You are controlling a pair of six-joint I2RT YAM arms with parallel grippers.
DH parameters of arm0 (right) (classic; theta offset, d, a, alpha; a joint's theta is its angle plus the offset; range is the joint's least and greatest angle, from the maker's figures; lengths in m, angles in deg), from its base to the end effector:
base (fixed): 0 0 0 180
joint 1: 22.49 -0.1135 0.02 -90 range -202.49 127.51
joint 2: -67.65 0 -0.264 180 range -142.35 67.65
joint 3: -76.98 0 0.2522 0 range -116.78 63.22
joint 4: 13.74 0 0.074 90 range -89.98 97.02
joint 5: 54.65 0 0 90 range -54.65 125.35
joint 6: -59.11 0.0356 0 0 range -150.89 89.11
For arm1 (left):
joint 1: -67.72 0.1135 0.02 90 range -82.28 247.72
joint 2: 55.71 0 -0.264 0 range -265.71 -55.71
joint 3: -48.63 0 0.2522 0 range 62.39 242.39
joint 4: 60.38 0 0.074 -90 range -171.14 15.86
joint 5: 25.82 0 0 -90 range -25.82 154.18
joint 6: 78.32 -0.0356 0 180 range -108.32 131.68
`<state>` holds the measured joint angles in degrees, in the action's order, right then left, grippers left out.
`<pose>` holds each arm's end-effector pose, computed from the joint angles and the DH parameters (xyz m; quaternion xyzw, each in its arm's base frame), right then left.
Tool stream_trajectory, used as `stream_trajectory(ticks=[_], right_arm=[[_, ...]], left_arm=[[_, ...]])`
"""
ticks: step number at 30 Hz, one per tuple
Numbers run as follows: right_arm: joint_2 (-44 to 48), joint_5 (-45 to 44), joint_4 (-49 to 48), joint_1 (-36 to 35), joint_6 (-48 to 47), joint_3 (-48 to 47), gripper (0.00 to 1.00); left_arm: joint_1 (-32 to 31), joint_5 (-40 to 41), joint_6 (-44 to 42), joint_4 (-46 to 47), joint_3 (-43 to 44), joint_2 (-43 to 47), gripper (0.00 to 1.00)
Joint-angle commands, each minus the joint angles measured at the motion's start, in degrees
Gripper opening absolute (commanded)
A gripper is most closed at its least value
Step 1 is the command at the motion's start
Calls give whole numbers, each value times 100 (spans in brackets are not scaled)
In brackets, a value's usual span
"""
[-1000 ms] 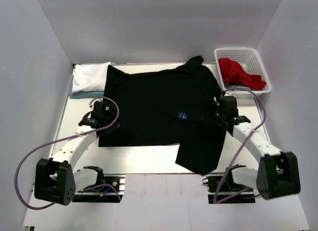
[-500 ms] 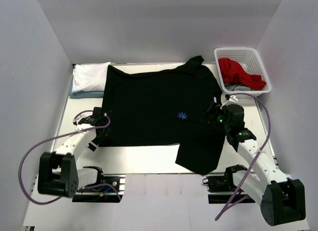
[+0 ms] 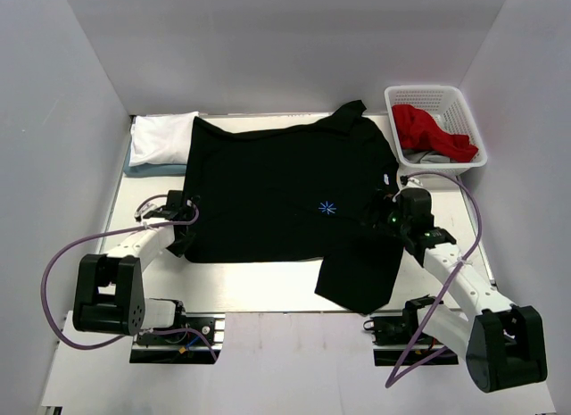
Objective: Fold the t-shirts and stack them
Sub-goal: Grap the side of the flattened tshirt closest away from the robot with both arms
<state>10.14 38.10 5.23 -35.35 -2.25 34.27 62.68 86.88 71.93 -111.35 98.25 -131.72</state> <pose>0.2074 0.0491 0.2109 0.1098 0.8750 0.1867 0.4331 0.2059 -0.0044 0.1533 -0.4707 0.8535 0.1065 0.1964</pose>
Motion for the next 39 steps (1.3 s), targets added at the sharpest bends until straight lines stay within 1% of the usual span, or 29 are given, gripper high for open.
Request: stream_trajectory(ticks=[1,2,4,5,7,8,9,10,11,13,14,17,18,21,23,26,28,29,31,32,34,35,36,37,39], right_arm=[[196,-256,567,-6,62,-356,90],[188,-431,986,20,28,-401,90],[171,-398,1340,-32,-25,-514,90],[136,-328,1908,-76,-156,-707,90],[-57,460,2255,-111,-201,-787,90],[-101,647,2674,-146,-253,-753,90],[-267,979,2791,-172,-254,-666,90],[-278,1070,2897,-234,-245,-604,90],[-304,1105,3185,-269,-271,-551,90],[-322,1045,3380,-366,-176,-401,90],[-295,1035,3686,-392,-131,-392,90],[-216,851,4117,-568,202,-357,90],[-216,833,4172,-620,464,-313,90],[-155,763,4269,-805,685,-260,89],[-172,614,4304,-945,940,-287,85],[-426,526,4234,-1138,1152,-269,85],[-699,491,4155,-1236,1205,-260,82],[-952,447,4111,-1314,1222,-260,79],[-1147,333,4006,-1420,1249,-269,73],[-1278,289,3970,-1429,1258,-295,63],[-1472,139,3865,-1517,1275,-322,52],[-1569,113,3838,-1517,1267,-339,52],[-1683,25,3777,-1552,1267,-348,50],[-1762,16,3724,-1570,1267,-366,36],[-1807,-142,3532,-1596,1319,-436,13]], left_arm=[[38,-327,-101,12,-263,-274,0],[38,-388,-101,12,-263,-274,0],[38,-442,-153,-58,-263,-21,0],[38,-494,-206,-58,-263,76,0],[38,-494,-207,-58,-324,278,0],[38,-547,-207,-58,-386,480,0],[38,-547,-207,-58,-447,569,0],[38,-547,-207,-58,-448,657,0],[38,-547,-267,-6,-448,727,0],[38,-547,-321,47,-509,842,0],[38,-608,-373,47,-509,903,0],[38,-530,-373,-22,-509,903,0],[38,-530,-373,-23,-509,903,0],[38,-468,-426,39,-562,843,0],[38,-608,-479,39,-562,764,0],[38,-609,-479,39,-562,710,0],[38,-609,-479,-14,-562,771,0],[38,-609,-479,-14,-562,867,0],[38,-722,-479,-14,-562,982,0],[38,-723,-479,-14,-562,1035,0],[38,-776,-479,-67,-562,1123,0],[38,-776,-479,-128,-562,1193,0],[38,-776,-479,-128,-501,1194,0],[38,-776,-479,-181,-501,1254,0],[38,-776,-479,-181,-501,1255,0]])
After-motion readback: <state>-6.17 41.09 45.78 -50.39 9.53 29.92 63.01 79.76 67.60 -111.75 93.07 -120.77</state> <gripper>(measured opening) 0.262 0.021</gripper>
